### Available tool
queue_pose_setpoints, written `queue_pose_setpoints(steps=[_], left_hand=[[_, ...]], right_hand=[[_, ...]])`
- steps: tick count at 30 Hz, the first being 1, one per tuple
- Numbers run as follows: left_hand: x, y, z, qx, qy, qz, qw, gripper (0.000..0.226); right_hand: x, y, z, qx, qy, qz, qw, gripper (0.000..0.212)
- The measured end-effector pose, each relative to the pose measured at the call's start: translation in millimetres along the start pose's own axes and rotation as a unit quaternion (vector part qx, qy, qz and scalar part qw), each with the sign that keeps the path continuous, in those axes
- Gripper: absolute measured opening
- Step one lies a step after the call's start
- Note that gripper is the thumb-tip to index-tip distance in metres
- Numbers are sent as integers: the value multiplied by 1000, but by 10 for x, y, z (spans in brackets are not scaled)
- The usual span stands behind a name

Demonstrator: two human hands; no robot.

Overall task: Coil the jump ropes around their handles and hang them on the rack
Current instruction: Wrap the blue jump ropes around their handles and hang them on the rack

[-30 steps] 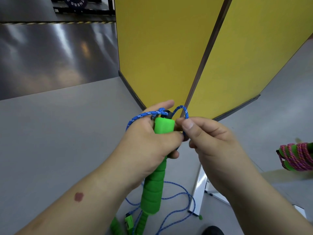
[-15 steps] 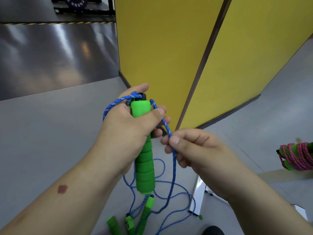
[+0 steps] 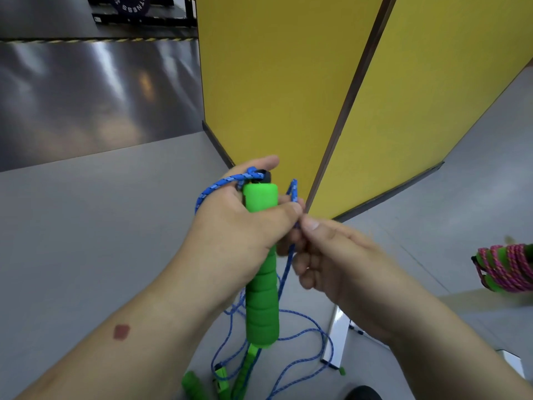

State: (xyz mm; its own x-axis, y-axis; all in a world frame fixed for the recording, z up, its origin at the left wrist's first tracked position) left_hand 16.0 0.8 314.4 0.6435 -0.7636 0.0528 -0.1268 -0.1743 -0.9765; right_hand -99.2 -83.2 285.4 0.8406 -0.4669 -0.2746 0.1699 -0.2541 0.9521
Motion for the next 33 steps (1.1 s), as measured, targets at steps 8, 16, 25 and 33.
queue_pose_setpoints(steps=[8,16,25,33], left_hand=[[39,77,96,21,-7,32,999,49],[-68,124,-124,78,76,30,994,58],[56,-3,90,-37,-11,10,999,52],[-53,147,-49,66,60,58,994,56]], right_hand=[[-47,100,92,-67,-81,64,992,15],[-31,132,136,-37,-122,91,988,22],[3,-32,-1,-78,-6,-14,997,29],[-43,151,126,-23,-118,116,986,16]])
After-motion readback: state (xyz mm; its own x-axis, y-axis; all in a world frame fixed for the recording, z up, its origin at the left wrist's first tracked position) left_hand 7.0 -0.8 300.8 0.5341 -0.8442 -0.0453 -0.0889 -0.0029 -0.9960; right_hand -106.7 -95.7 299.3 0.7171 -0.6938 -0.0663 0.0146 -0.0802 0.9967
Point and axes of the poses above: each hand's wrist, its own x-axis towards the middle knuckle, its own z-axis out of the back of the hand, y = z × x, the point moved 5 cm from there along x, towards the middle knuckle, and after that the axes turned 4 degrees about -z, right-handed, at the moved point
